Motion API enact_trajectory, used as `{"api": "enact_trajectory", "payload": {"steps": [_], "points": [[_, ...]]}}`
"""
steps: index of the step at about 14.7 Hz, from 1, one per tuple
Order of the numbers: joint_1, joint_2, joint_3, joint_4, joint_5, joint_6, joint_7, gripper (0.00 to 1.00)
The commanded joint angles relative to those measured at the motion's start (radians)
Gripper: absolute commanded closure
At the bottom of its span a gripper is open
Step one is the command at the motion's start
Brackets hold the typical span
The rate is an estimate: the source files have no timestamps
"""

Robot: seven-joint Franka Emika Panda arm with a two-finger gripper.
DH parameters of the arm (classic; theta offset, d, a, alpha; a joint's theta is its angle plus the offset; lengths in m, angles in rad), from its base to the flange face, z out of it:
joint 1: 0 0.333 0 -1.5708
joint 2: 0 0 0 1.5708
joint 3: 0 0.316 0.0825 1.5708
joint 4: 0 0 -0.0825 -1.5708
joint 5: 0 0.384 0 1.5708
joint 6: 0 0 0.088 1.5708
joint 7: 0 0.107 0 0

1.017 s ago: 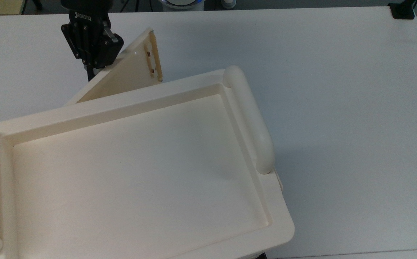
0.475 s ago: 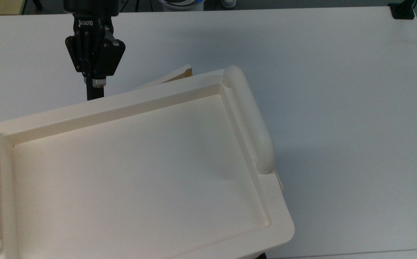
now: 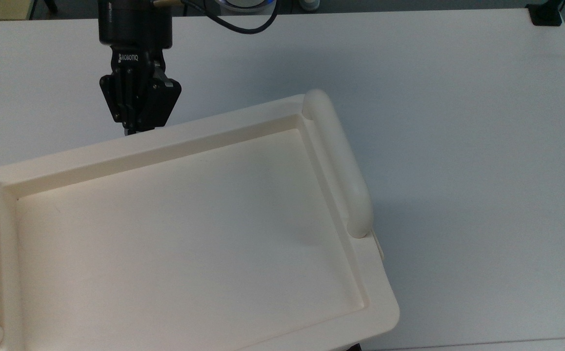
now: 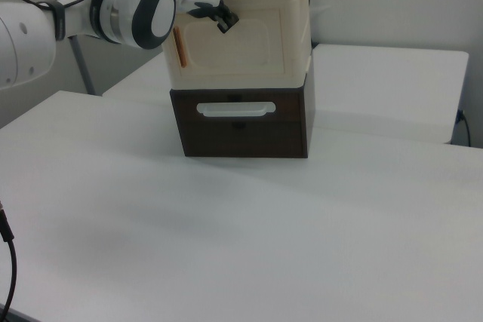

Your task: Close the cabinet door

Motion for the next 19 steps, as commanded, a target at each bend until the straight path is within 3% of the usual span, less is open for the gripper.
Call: {"api": "enact_trajectory", "payload": {"steps": [1, 4, 6, 9, 14, 15, 16, 17, 18, 19], "points": [[0.016, 0.014, -0.005, 0.008, 0.017, 0.051, 0.013, 1.00], [0.016, -0.016, -0.004, -0.021, 0.015, 0.034, -0.018, 1.00], [0.011, -0.045, -0.004, -0.046, 0.015, -0.059, -0.097, 1.00], [0.008, -0.096, -0.005, -0.044, 0.014, -0.343, -0.283, 1.00], [-0.001, -0.186, -0.005, -0.061, -0.037, -0.723, -0.470, 0.96], [-0.003, -0.208, -0.005, -0.061, -0.038, -0.789, -0.495, 0.88], [-0.003, -0.229, -0.005, -0.061, -0.038, -0.855, -0.512, 0.59], [-0.001, -0.246, -0.005, -0.061, -0.040, -0.919, -0.515, 0.15], [0.008, -0.260, -0.005, -0.063, -0.041, -0.981, -0.515, 0.00], [0.014, -0.271, -0.005, -0.063, -0.041, -1.027, -0.515, 0.00]]}}
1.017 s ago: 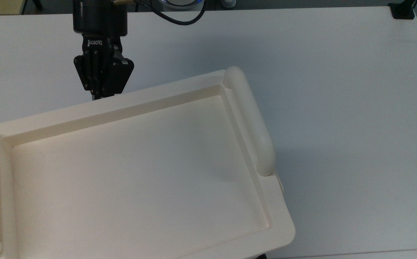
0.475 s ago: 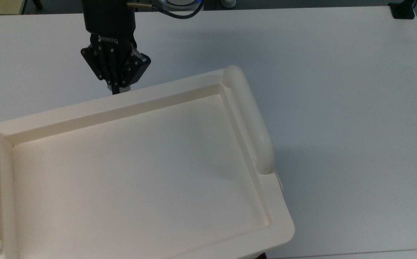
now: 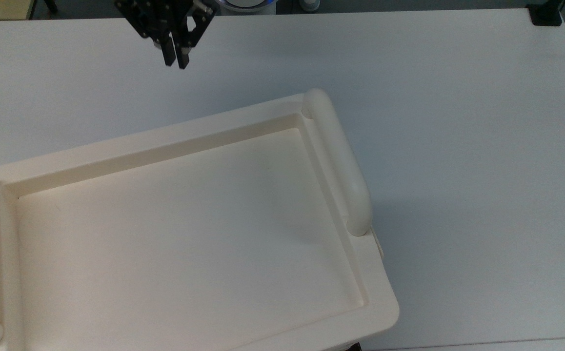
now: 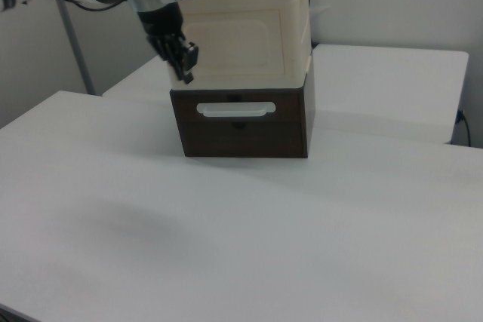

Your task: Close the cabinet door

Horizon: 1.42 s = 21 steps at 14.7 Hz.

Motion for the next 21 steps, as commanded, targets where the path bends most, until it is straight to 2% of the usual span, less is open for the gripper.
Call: {"api": "enact_trajectory", "payload": {"steps": [1, 4, 9, 13, 16, 21], "points": [[0.025, -0.093, -0.004, -0.055, -0.016, -0.164, -0.032, 0.00], [0.059, -0.142, -0.002, -0.076, -0.015, -0.254, -0.037, 0.00], [0.078, -0.236, -0.009, -0.191, -0.001, -0.183, -0.089, 0.00], [0.067, -0.211, -0.018, -0.211, 0.001, -0.061, -0.136, 0.00], [0.067, -0.207, -0.032, -0.205, 0.001, -0.072, -0.210, 0.00], [0.075, -0.205, -0.032, -0.202, -0.001, -0.084, -0.202, 0.00]]}}
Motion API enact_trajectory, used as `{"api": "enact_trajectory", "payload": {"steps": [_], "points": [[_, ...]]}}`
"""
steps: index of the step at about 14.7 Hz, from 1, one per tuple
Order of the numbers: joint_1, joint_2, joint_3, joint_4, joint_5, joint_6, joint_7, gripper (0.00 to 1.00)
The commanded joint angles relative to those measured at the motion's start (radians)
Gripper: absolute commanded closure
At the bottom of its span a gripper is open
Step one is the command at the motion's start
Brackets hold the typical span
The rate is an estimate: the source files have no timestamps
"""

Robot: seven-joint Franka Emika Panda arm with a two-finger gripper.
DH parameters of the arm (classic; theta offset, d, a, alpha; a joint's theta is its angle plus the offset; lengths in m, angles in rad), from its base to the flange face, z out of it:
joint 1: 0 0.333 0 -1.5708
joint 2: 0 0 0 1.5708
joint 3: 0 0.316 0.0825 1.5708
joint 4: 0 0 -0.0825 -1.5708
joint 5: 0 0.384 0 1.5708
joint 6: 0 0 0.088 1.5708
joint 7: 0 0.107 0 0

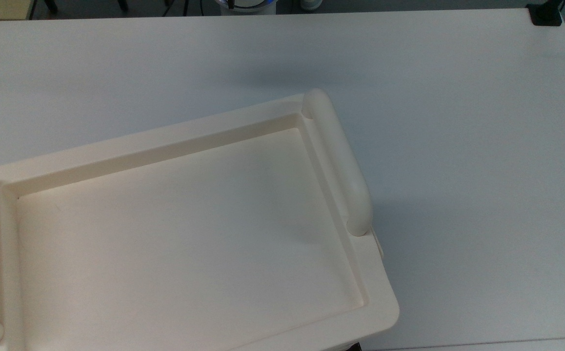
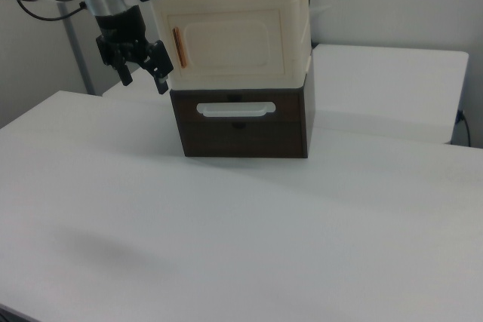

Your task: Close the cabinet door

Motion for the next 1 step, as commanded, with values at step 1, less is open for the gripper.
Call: {"api": "enact_trajectory", "payload": {"steps": [1], "points": [[0.014, -0.013, -0.006, -0.021, -0.001, 0.011, -0.024, 0.00]]}}
